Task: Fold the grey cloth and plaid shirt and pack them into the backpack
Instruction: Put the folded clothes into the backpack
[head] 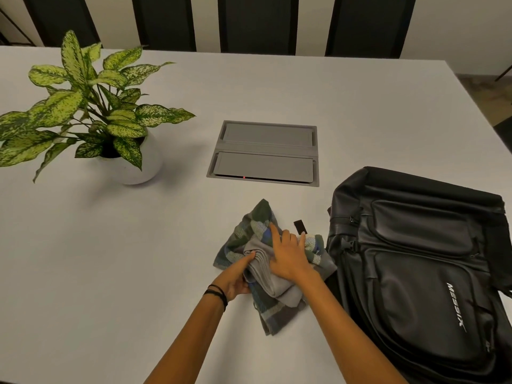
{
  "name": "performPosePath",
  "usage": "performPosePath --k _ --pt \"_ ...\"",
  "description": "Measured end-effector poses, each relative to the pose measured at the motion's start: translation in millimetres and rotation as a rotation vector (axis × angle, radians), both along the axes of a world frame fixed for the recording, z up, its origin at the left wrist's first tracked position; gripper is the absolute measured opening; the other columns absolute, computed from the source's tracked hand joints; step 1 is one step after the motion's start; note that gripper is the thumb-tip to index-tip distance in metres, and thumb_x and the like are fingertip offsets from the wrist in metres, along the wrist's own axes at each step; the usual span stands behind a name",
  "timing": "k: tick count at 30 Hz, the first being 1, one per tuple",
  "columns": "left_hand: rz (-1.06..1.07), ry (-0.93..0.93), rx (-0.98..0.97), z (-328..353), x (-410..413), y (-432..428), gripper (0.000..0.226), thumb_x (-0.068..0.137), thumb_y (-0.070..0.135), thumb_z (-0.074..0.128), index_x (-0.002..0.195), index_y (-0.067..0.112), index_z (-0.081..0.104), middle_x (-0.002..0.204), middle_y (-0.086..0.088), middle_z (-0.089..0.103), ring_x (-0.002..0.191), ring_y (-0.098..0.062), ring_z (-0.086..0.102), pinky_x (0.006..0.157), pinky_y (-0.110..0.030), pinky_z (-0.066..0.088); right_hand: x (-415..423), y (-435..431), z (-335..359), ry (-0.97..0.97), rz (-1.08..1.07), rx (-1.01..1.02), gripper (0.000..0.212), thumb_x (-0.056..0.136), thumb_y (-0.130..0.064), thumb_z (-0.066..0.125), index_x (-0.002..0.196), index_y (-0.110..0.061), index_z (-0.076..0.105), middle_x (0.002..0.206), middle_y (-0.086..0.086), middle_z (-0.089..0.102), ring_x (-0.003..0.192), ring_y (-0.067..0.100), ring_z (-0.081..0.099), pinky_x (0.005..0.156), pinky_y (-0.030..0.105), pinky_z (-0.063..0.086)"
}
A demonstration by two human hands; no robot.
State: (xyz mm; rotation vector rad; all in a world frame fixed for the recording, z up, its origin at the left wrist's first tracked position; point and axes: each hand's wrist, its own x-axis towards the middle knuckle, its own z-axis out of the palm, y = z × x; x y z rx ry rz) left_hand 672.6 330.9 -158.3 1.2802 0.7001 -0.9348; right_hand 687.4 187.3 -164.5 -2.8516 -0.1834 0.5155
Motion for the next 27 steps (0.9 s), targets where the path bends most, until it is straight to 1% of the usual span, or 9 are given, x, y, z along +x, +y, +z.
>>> performPosePath --k 3,5,7,11,13,15,22,25,27 --pt "0.011 -0.001 0.024 -2 3 -5 0.033 0.096 0.038 0.043 0.115 0.012 0.051 0.093 -0.009 0.059 0.083 -0.021 0.056 0.074 -0.034 0.048 -1 0 1 0.082 0.0 0.044 0.09 0.087 -0.055 0.04 0.147 -0.013 -0.012 0.143 0.022 0.025 0.134 0.038 0.02 0.108 0.064 -0.005" --pt "-0.006 -0.008 0.039 0 5 -9 0.035 0.098 0.036 0.04 0.119 0.011 0.052 0.093 -0.008 0.06 0.083 -0.021 0.057 0.076 -0.035 0.049 -3 2 2 0.132 0.006 0.047 0.114 0.069 -0.079 0.034 0.146 -0.012 -0.018 0.148 0.025 0.015 0.138 0.039 0.012 0.105 0.065 -0.01" --pt "-0.037 -0.017 0.056 0 6 -11 0.039 0.099 0.035 0.037 0.124 0.009 0.051 0.097 -0.008 0.063 0.088 -0.021 0.059 0.085 -0.038 0.048 -6 5 4 0.149 0.023 0.024 0.132 0.056 -0.088 0.039 0.144 -0.011 -0.023 0.15 0.027 0.009 0.139 0.04 0.008 0.104 0.067 -0.012" --pt "-0.12 -0.039 0.114 10 7 -16 0.047 0.099 0.04 0.033 0.136 0.012 0.043 0.131 -0.013 0.054 0.111 -0.025 0.053 0.1 -0.039 0.043 -11 12 0 0.081 0.005 -0.036 0.139 0.058 -0.079 0.06 0.142 -0.007 -0.023 0.147 0.026 0.013 0.136 0.041 0.012 0.104 0.068 -0.006" --pt "-0.189 -0.054 0.162 17 9 -19 0.056 0.099 0.046 0.028 0.144 0.013 0.029 0.144 -0.014 0.041 0.129 -0.029 0.042 0.111 -0.042 0.03 -11 16 0 0.077 -0.026 -0.058 0.141 0.056 -0.077 0.064 0.143 -0.007 -0.023 0.147 0.026 0.014 0.137 0.041 0.012 0.105 0.069 -0.003" --pt "-0.215 -0.098 0.185 23 11 -22 0.061 0.098 0.05 0.019 0.148 0.015 0.018 0.151 -0.014 0.027 0.139 -0.032 0.026 0.113 -0.045 0.019 -11 20 0 0.081 -0.065 -0.079 0.142 0.055 -0.075 0.066 0.143 -0.008 -0.022 0.147 0.026 0.015 0.137 0.041 0.012 0.104 0.069 -0.004" --pt "-0.229 -0.192 0.227 15 18 -19 0.069 0.09 0.063 0.01 0.145 0.025 0.026 0.148 -0.012 0.036 0.134 -0.029 0.037 0.111 -0.045 0.033 -8 28 -3 0.028 -0.164 -0.117 0.139 0.057 -0.071 0.069 0.144 -0.008 -0.018 0.144 0.024 0.021 0.135 0.039 0.02 0.106 0.067 -0.003" --pt "-0.31 -0.221 0.25 26 19 -15 0.065 0.094 0.057 0.005 0.145 0.023 0.026 0.147 -0.011 0.036 0.135 -0.027 0.036 0.111 -0.039 0.028 -8 28 -9 -0.01 -0.172 -0.115 0.136 0.057 -0.072 0.067 0.145 -0.008 -0.014 0.142 0.023 0.026 0.133 0.038 0.024 0.108 0.065 0.0" --pt "-0.391 -0.213 0.255 31 19 -7 0.065 0.096 0.052 0.001 0.144 0.019 0.029 0.143 -0.013 0.042 0.132 -0.028 0.041 0.108 -0.04 0.026 -9 29 -17 -0.057 -0.191 -0.105 0.134 0.054 -0.075 0.067 0.148 -0.008 -0.002 0.137 0.023 0.036 0.128 0.038 0.033 0.108 0.064 0.008"
